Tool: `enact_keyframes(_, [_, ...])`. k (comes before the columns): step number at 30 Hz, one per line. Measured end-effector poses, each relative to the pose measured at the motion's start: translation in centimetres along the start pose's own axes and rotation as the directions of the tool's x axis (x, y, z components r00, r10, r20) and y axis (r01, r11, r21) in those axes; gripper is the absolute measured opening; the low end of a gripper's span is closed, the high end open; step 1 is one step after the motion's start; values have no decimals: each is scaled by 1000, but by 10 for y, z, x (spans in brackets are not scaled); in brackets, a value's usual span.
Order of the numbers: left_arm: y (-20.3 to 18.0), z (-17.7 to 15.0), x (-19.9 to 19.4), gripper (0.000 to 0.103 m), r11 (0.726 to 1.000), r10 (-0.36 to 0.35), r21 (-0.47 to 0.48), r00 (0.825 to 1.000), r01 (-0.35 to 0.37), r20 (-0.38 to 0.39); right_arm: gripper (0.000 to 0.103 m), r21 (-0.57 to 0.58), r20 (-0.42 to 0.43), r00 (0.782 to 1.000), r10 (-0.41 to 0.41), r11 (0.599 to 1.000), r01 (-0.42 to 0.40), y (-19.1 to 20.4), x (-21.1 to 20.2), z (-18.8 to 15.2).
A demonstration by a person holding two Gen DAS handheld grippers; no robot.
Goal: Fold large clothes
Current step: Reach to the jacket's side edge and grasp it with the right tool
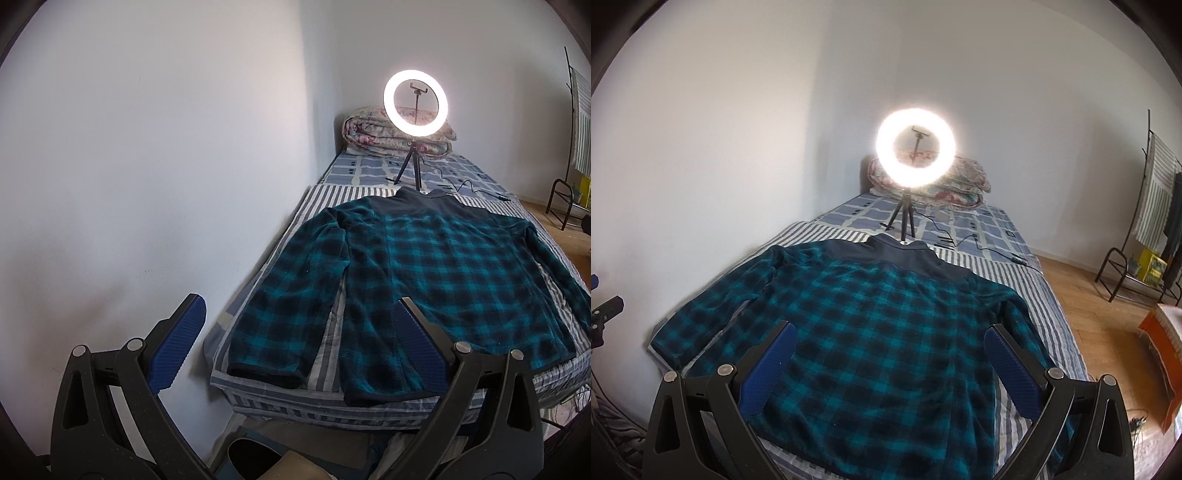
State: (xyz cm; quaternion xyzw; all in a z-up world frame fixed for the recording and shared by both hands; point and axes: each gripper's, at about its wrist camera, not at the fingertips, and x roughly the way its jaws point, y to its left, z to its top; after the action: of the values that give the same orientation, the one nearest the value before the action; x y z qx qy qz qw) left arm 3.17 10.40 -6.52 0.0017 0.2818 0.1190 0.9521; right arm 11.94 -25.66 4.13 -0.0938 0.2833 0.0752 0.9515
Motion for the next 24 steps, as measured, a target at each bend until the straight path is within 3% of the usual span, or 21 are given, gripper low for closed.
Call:
enact_keyframes(8, [21, -18, 38, 79, 995, -57, -89, 989, 45, -135, 103, -113, 73, 993, 98, 990, -89, 23, 27, 9])
enact_keyframes(11, [35, -32, 57, 64, 983, -103, -173, 974, 68, -202, 103, -158, 41, 985, 166, 975, -157, 32, 43, 7])
enact_keyframes(13, [44, -42, 68, 61, 968, -133, -238, 962, 75, -240, 101, -161, -11, 976, 217, 963, -216, 37, 56, 2])
enact_keyframes(15, [51, -50, 78, 56, 954, -157, -290, 950, 75, -269, 92, -144, -90, 950, 299, 940, -310, 39, 68, -4])
enact_keyframes(16, [55, -55, 83, 54, 946, -170, -315, 944, 76, -283, 83, -122, -143, 926, 350, 922, -367, 40, 76, -6])
enact_keyframes(18, [62, -60, 92, 54, 932, -182, -357, 935, 65, -303, 79, -59, -229, 872, 433, 888, -457, 44, 90, -12])
enact_keyframes(20, [70, -64, 99, 52, 919, -188, -389, 931, 55, -314, 75, -6, -285, 827, 485, 862, -507, 50, 103, -18])
enact_keyframes(22, [76, -67, 104, 50, 911, -185, -411, 930, 40, -319, 63, 28, -324, 788, 524, 837, -546, 61, 114, -23])
enact_keyframes(24, [82, -70, 107, 50, 907, -175, -420, 932, 26, -319, 55, 74, -359, 730, 581, 798, -598, 75, 127, -24])
